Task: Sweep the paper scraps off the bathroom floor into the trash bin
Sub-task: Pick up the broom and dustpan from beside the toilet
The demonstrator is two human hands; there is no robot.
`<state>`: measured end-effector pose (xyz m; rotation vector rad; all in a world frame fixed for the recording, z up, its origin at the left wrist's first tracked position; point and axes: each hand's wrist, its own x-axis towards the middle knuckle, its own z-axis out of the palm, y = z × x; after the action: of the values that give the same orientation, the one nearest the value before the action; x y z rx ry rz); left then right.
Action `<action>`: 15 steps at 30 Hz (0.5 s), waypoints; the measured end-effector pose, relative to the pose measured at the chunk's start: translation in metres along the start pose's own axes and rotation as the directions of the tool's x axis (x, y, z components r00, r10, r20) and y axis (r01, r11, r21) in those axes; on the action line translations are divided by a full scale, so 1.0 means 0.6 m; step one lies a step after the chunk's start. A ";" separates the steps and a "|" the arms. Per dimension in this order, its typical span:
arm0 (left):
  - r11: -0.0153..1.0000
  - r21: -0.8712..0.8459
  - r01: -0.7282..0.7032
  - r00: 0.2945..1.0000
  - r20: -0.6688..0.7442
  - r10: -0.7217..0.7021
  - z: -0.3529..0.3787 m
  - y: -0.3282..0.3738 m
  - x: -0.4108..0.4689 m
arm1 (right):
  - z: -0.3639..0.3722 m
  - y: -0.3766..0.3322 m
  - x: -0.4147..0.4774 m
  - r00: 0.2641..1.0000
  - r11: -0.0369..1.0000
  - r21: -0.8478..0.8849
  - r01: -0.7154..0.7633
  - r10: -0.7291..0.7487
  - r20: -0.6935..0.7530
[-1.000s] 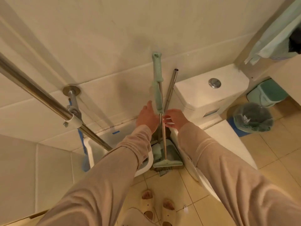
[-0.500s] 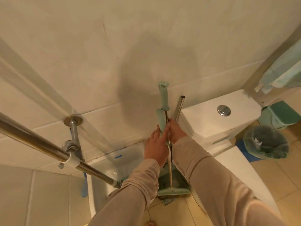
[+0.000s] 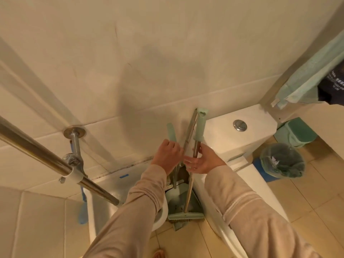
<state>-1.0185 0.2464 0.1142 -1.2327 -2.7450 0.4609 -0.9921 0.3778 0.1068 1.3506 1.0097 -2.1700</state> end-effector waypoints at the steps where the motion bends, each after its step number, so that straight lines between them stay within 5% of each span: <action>1: 0.999 0.030 -0.012 0.999 -0.032 0.013 -0.001 -0.001 0.001 | -0.009 0.009 -0.009 0.999 0.999 0.034 -0.041 0.041 -0.003; 6: 0.968 0.216 -0.127 0.983 -0.103 0.152 0.001 0.018 0.004 | -0.043 0.086 -0.036 0.984 0.950 0.269 -0.158 0.175 -0.040; 9: 0.954 0.238 -0.181 0.979 -0.048 0.198 -0.012 0.026 0.004 | -0.048 0.131 -0.035 0.975 0.832 0.526 -0.175 0.221 -0.025; 13: 0.835 0.371 -0.406 0.906 0.282 0.315 -0.002 0.066 -0.006 | -0.061 0.184 -0.037 0.966 0.679 0.719 -0.146 0.256 -0.046; 15: 0.779 0.389 -0.491 0.865 0.324 0.383 0.004 0.081 -0.014 | -0.079 0.215 -0.045 0.955 0.619 0.773 -0.137 0.290 -0.063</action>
<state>-0.9787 0.2703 0.0970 -1.7567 -2.2533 1.2910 -0.8670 0.3266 0.0703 1.9308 -0.1298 -2.3927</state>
